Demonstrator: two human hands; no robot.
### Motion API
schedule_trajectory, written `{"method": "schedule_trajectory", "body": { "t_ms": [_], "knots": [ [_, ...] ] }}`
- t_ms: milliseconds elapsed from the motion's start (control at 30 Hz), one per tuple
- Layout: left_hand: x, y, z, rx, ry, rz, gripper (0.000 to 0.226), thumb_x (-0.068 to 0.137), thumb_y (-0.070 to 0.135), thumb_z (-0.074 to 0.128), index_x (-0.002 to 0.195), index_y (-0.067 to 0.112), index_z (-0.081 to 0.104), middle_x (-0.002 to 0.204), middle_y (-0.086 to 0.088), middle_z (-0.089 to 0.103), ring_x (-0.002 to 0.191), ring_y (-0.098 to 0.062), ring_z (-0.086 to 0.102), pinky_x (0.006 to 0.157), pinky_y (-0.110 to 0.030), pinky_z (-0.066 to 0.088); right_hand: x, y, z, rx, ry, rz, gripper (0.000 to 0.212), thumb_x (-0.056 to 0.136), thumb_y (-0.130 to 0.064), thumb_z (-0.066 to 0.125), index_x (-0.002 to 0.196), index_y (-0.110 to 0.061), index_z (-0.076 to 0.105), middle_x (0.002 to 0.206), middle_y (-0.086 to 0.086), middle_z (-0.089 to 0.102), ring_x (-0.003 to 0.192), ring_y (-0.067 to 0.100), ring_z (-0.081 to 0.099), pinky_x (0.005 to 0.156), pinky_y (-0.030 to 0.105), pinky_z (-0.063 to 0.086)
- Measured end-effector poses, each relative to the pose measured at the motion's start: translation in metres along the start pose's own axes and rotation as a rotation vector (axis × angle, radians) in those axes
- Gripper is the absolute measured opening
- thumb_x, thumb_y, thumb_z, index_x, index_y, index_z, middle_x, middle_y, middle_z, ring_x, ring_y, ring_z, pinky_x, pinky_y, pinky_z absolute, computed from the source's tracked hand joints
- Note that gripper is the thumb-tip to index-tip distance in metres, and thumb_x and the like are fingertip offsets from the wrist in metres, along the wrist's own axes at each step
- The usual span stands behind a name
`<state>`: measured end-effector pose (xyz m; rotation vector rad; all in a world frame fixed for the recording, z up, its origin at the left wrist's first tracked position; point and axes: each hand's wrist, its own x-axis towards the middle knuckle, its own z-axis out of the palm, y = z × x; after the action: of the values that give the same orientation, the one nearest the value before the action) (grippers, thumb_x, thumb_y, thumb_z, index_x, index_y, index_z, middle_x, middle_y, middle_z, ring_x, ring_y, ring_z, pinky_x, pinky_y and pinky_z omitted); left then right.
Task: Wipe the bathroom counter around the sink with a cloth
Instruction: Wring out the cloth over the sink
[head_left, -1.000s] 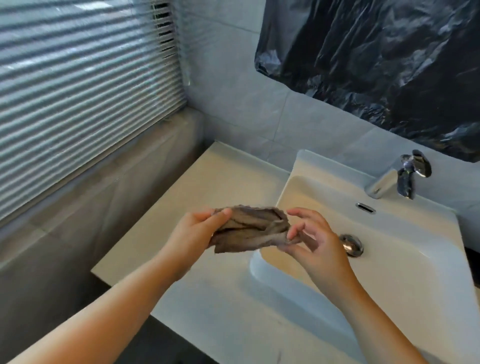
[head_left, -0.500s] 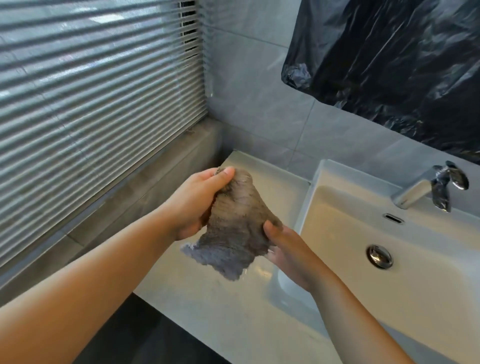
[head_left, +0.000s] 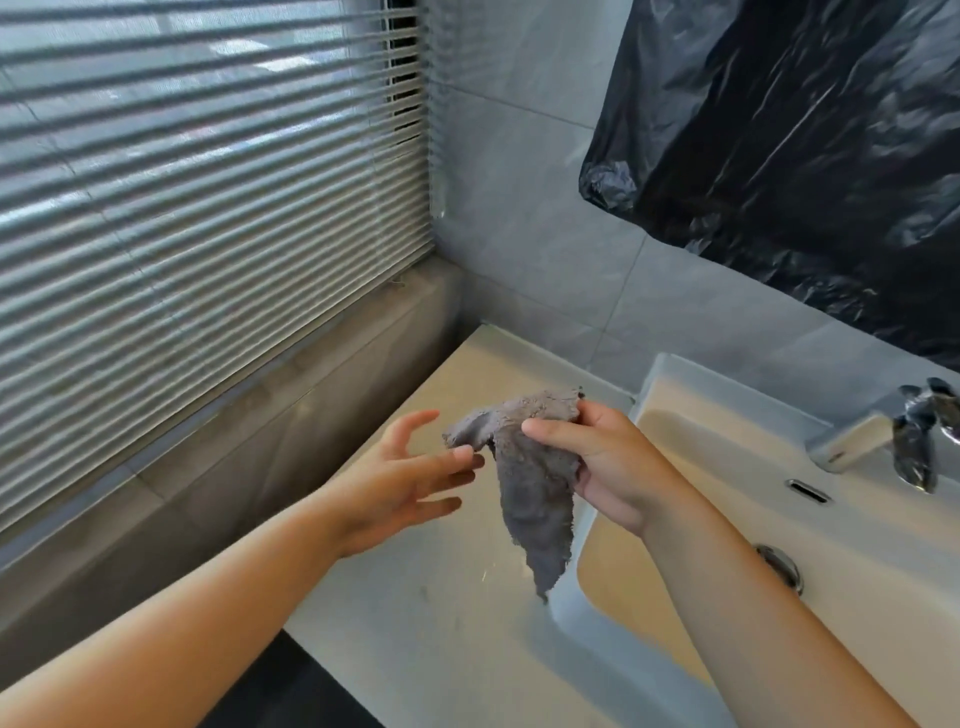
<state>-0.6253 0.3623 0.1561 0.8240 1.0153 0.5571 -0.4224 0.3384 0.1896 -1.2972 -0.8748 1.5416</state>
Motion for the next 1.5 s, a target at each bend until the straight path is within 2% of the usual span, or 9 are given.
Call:
{"method": "schedule_trajectory", "body": {
  "t_ms": [167,367,533,700,900,1000,1100,1333,1500],
  "knots": [
    [0.015,-0.009,0.020,0.162,0.110,0.181,0.071,0.076,0.028,0.074,0.135,0.033,0.034,0.124,-0.002,0.060,0.112,-0.018,0.060,0.100,-0.043,0.047,0.006,-0.008,-0.021,0.093,-0.048,0.041,0.031,0.084,-0.002,0.061,0.115,0.002,0.061,0.110,0.018,0.068,0.101,0.028,0.066,0.084,0.034,0.055],
    [0.021,-0.009,0.035,0.324,0.287,0.505,0.036,0.084,0.016,0.069,0.114,0.019,0.050,0.095,-0.009,0.071,0.088,-0.021,0.069,0.080,-0.033,0.056,0.009,-0.018,-0.042,0.091,-0.093,0.083,0.028,0.082,-0.001,0.061,0.109,-0.002,0.063,0.103,0.015,0.070,0.095,0.024,0.068,0.080,0.032,0.057],
    [0.020,-0.003,0.043,0.568,0.379,0.664,0.008,0.087,0.019,0.066,0.092,0.015,0.062,0.084,0.000,0.067,0.079,-0.009,0.065,0.072,-0.022,0.055,0.006,-0.021,-0.060,-0.383,0.008,0.174,0.014,0.080,-0.005,0.070,0.092,-0.009,0.065,0.098,0.012,0.071,0.092,0.027,0.067,0.087,0.045,0.054],
    [0.022,-0.001,0.055,0.640,0.492,0.627,0.013,0.091,0.026,0.060,0.085,0.014,0.061,0.084,0.004,0.060,0.072,-0.003,0.058,0.060,-0.008,0.044,-0.002,-0.015,-0.064,-0.705,0.273,-0.055,0.099,0.059,-0.028,0.089,0.140,-0.028,0.030,0.125,0.006,0.057,0.111,0.024,0.057,0.094,0.041,0.049],
    [0.020,0.008,0.044,0.567,0.445,0.426,0.035,0.093,0.050,0.043,0.095,0.017,0.057,0.094,-0.007,0.058,0.087,-0.018,0.057,0.076,-0.032,0.051,-0.010,-0.011,-0.052,-1.112,0.166,-0.363,0.006,0.077,-0.032,0.073,0.079,-0.029,0.068,0.087,-0.008,0.053,0.079,0.009,0.052,0.060,0.019,0.037],
    [0.019,0.006,0.034,0.195,0.198,0.210,0.061,0.076,0.064,0.053,0.117,0.019,0.053,0.116,-0.009,0.061,0.106,-0.023,0.062,0.091,-0.043,0.053,-0.005,-0.011,-0.047,-0.743,0.060,-0.202,0.017,0.084,-0.037,0.066,0.093,-0.023,0.066,0.097,-0.002,0.064,0.089,0.010,0.061,0.074,0.025,0.052],
    [0.020,0.000,0.027,-0.002,0.008,0.070,0.066,0.070,0.036,0.079,0.124,0.010,0.050,0.116,-0.011,0.066,0.103,-0.025,0.067,0.083,-0.037,0.057,0.004,-0.008,-0.041,-0.211,0.072,0.022,0.022,0.086,-0.036,0.064,0.101,-0.020,0.067,0.097,0.004,0.073,0.093,0.023,0.069,0.083,0.043,0.056],
    [0.041,-0.005,0.002,0.028,0.067,0.101,0.035,0.072,0.030,0.070,0.096,0.006,0.064,0.091,-0.008,0.072,0.081,-0.018,0.069,0.067,-0.029,0.055,0.018,0.002,-0.035,0.111,-0.090,0.160,0.039,0.085,-0.019,0.064,0.123,-0.015,0.056,0.120,0.010,0.066,0.110,0.026,0.063,0.095,0.045,0.049],
    [0.054,0.019,-0.034,0.280,0.044,0.198,0.011,0.092,0.024,0.058,0.092,0.014,0.062,0.082,-0.001,0.070,0.078,-0.015,0.069,0.067,-0.029,0.054,0.032,0.019,-0.015,0.046,-0.029,0.269,0.044,0.081,0.000,0.062,0.125,-0.002,0.053,0.116,0.016,0.067,0.107,0.031,0.064,0.080,0.037,0.056]
  ]
}}
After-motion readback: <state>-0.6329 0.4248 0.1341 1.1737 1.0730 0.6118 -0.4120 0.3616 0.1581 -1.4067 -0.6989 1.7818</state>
